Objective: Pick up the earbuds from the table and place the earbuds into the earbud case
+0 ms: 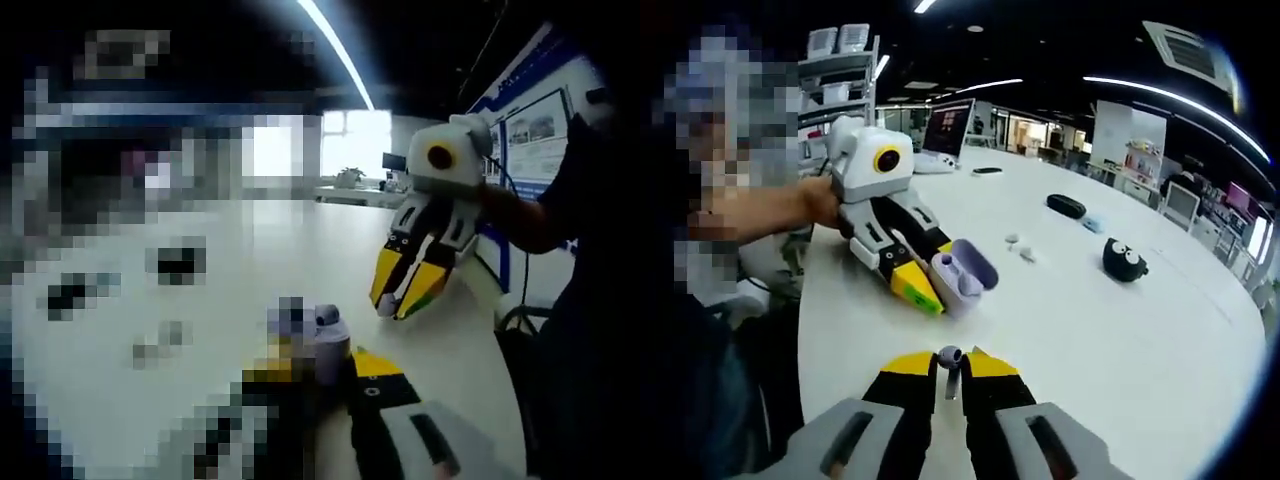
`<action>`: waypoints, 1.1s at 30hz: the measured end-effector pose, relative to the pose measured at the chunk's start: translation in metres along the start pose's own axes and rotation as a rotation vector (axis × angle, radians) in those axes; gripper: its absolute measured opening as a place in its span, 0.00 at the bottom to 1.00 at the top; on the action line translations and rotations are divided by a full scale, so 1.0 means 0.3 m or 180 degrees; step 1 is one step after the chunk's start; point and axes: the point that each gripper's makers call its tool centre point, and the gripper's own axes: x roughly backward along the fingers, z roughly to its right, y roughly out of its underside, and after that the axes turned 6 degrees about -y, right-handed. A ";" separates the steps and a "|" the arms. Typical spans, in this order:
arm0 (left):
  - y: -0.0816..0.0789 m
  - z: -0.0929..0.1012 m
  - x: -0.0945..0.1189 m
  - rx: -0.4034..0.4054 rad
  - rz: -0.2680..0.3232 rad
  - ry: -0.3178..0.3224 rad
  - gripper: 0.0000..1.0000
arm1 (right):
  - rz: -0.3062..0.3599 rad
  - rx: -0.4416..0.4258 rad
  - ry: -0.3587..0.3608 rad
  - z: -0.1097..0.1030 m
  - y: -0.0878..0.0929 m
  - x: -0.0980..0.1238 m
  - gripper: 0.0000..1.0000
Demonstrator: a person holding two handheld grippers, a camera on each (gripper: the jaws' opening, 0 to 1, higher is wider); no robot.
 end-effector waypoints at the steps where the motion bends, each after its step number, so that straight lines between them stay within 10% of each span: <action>1: 0.000 0.000 0.000 0.0008 0.0001 0.0000 0.18 | 0.0000 -0.0019 -0.0030 -0.001 0.002 -0.003 0.10; 16: 0.019 -0.005 0.033 0.0051 0.0032 -0.0032 0.18 | 0.0023 -0.0370 -0.0377 -0.011 0.025 -0.032 0.12; 33: 0.025 0.004 0.047 0.0049 0.0041 -0.0019 0.19 | -0.0363 -0.0100 -0.0106 0.075 0.080 0.040 0.13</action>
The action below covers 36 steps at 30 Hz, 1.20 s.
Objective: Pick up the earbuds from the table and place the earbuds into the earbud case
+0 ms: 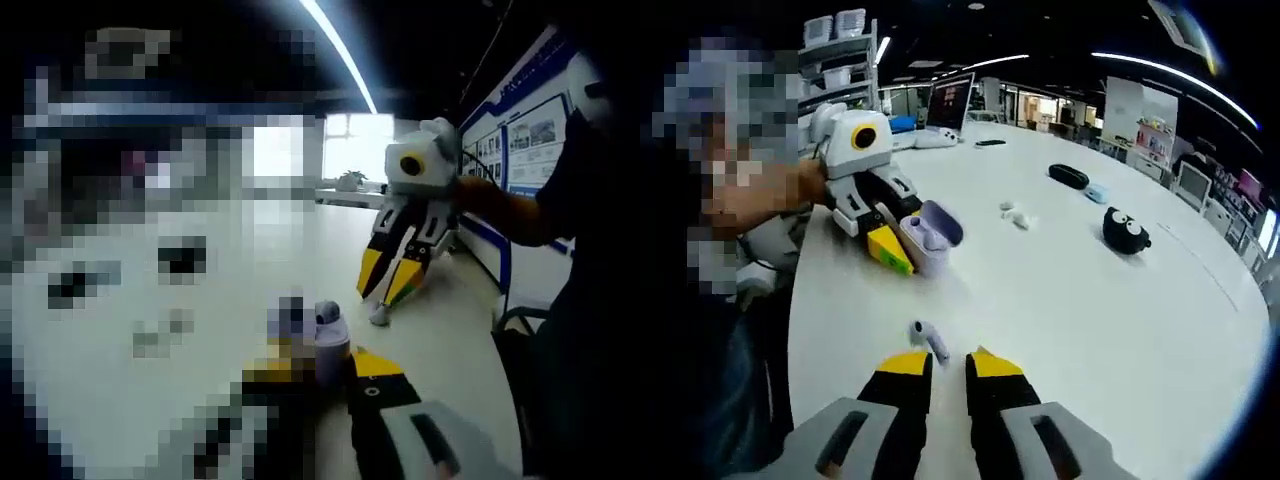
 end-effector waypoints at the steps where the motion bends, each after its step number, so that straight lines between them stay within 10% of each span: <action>1: 0.000 0.000 0.001 0.0002 0.0002 -0.0001 0.19 | -0.0004 -0.0005 0.0019 0.008 0.002 0.003 0.13; 36: 0.022 0.008 0.013 0.0006 -0.0030 -0.0001 0.19 | 0.0129 -0.0011 0.0220 0.005 -0.016 -0.015 0.13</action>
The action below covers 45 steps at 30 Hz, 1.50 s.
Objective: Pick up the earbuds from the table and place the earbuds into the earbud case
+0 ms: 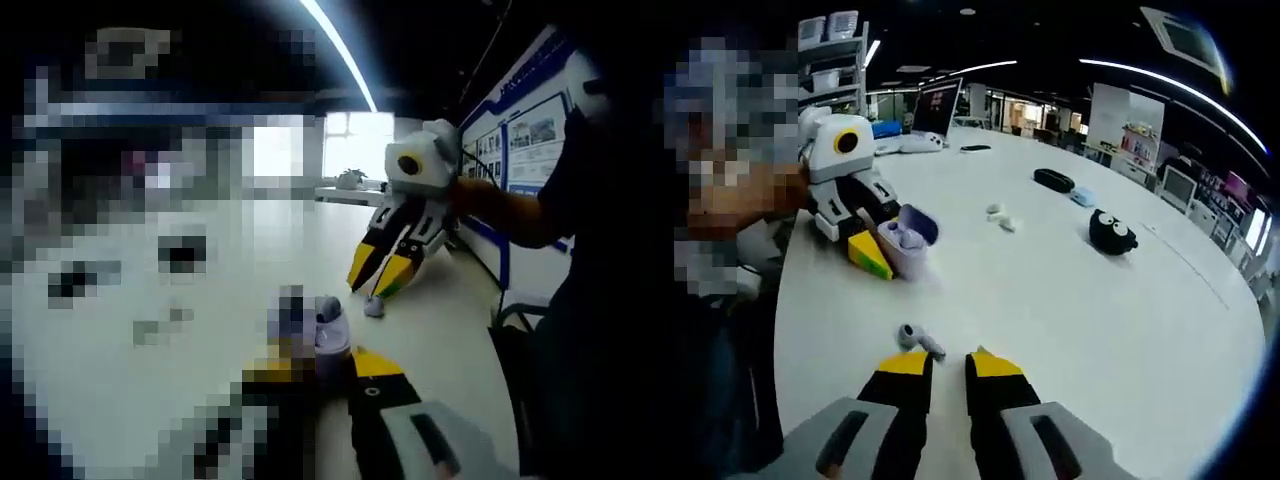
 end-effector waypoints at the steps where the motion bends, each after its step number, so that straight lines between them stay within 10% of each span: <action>1: 0.000 0.000 0.000 0.0003 0.0002 0.0001 0.19 | 0.0005 -0.0003 0.0016 0.005 -0.002 -0.001 0.13; 10: -0.001 0.001 0.001 0.0022 0.0011 -0.0002 0.19 | 0.0030 -0.0005 0.0131 0.032 -0.003 0.001 0.13; 21: 0.000 0.002 0.001 0.0009 0.0027 -0.0003 0.19 | 0.0161 -0.0329 0.0095 -0.101 -0.009 -0.027 0.15; 30: -0.001 0.005 0.002 -0.0008 0.0037 0.0001 0.19 | 0.0211 -0.0106 0.0615 -0.064 -0.028 -0.025 0.15; 45: 0.000 0.009 0.005 -0.0006 0.0046 0.0010 0.19 | 0.0184 0.0234 0.0740 -0.081 -0.029 -0.039 0.01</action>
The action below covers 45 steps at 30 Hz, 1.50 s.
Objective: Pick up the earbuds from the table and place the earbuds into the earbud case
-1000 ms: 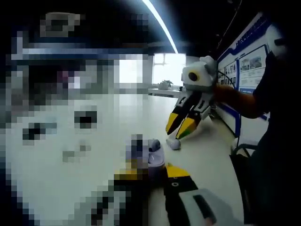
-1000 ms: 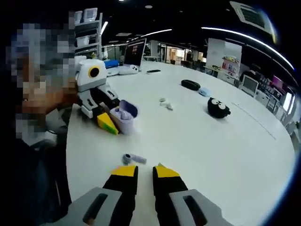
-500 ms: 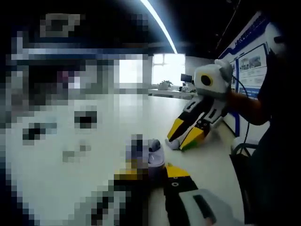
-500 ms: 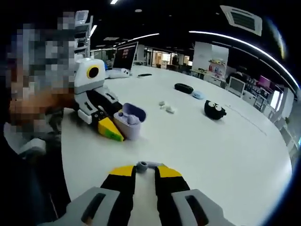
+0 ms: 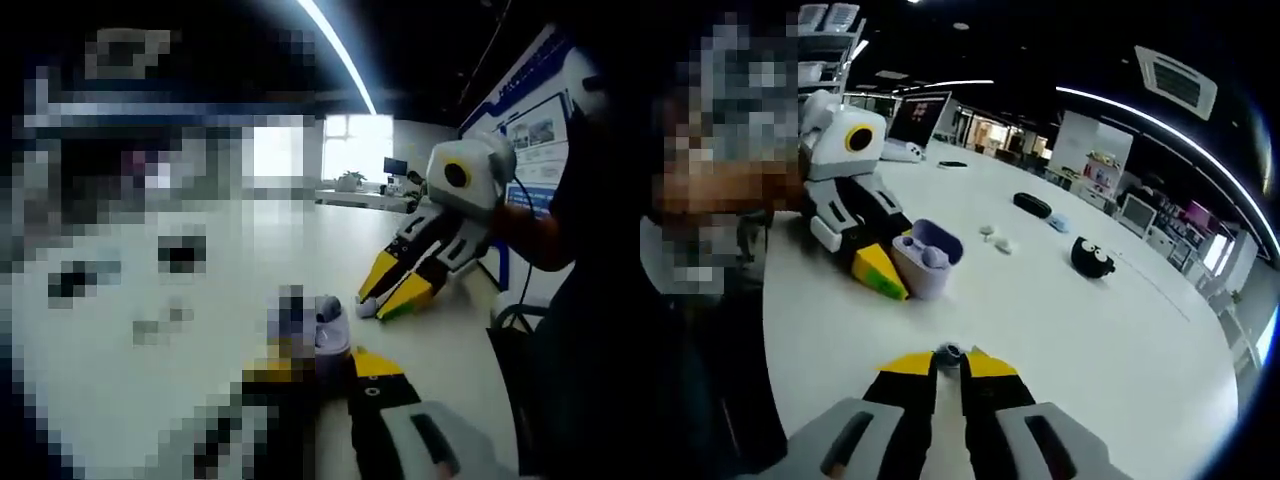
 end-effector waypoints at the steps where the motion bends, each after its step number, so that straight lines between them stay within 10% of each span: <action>1: 0.000 0.001 0.000 -0.0001 0.0001 -0.0001 0.19 | 0.0023 -0.0032 -0.0009 0.002 0.001 0.005 0.01; 45: 0.002 0.010 0.000 -0.0016 0.0020 0.0053 0.19 | -0.0471 0.0749 0.0023 0.030 -0.019 -0.030 0.14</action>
